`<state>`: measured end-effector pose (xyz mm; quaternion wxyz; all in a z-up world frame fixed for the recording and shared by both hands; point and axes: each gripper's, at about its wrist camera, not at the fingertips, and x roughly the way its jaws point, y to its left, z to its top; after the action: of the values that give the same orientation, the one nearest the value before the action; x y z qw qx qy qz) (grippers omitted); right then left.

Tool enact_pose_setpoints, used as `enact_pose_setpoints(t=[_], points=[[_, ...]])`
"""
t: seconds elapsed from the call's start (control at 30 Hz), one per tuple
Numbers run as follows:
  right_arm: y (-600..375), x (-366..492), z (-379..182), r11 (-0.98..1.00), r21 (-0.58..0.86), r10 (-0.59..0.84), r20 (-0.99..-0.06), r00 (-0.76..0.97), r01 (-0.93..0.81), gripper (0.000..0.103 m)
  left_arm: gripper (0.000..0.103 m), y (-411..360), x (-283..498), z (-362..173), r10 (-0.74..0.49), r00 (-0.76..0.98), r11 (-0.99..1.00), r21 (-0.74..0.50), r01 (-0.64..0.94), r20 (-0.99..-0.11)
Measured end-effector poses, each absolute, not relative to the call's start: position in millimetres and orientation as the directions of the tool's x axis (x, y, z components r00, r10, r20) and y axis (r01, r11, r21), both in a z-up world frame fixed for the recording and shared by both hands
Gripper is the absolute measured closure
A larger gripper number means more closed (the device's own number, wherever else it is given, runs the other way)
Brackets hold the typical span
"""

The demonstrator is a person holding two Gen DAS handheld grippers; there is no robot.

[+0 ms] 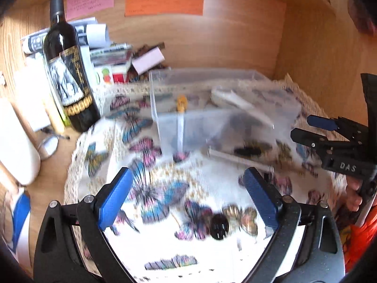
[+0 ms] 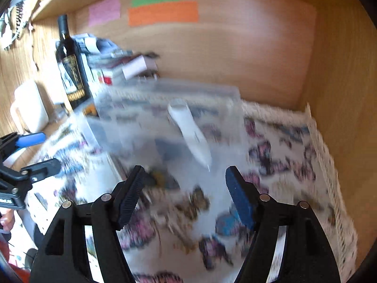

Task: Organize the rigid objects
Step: 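Grasp black round cap with left tool while right tool grasps keys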

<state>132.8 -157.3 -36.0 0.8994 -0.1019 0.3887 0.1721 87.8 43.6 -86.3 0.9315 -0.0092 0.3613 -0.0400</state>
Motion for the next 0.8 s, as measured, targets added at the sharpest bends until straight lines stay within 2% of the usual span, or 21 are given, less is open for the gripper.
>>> enact_pose_setpoints(t=[0.3,0.37,0.43,0.47,0.53,0.6,0.7,0.77,0.8], points=[[-156,125,-71,0.905,-0.01,0.236,-0.82,0.522,-0.425,0.037,0.007,31,70,-121,-0.1,0.674,0.995,-0.071,0.071,-0.731],[-152,127,-75,0.9,-0.012,0.234,-0.829,0.508,-0.435,0.047,0.009,28,69,-125,-0.101,0.671,0.995,-0.071,0.073,-0.735],[-149,130,-82,0.893,-0.01,0.234,-0.844,0.484,-0.45,0.051,0.017,27,69,-128,-0.114,0.665,0.994,-0.081,0.08,-0.738],[-148,130,-83,0.892,-0.018,0.23,-0.843,0.487,-0.452,0.051,0.024,25,69,-131,-0.124,0.657,0.992,-0.087,0.089,-0.744],[-146,131,-83,0.888,-0.028,0.225,-0.843,0.488,-0.459,0.053,0.028,23,69,-134,-0.121,0.657,0.993,-0.081,0.091,-0.744],[-145,133,-84,0.884,-0.03,0.227,-0.845,0.485,-0.467,0.054,0.038,19,67,-134,-0.109,0.67,0.994,-0.06,0.095,-0.734],[-146,133,-84,0.875,-0.025,0.24,-0.845,0.478,-0.483,0.062,0.055,17,65,-135,-0.114,0.683,0.993,-0.058,0.104,-0.721],[-145,133,-83,0.871,-0.021,0.248,-0.844,0.475,-0.491,0.073,0.067,17,64,-135,-0.117,0.687,0.993,-0.063,0.103,-0.718],[-144,132,-83,0.868,-0.023,0.25,-0.843,0.477,-0.496,0.077,0.067,19,64,-134,-0.122,0.686,0.992,-0.069,0.104,-0.717]])
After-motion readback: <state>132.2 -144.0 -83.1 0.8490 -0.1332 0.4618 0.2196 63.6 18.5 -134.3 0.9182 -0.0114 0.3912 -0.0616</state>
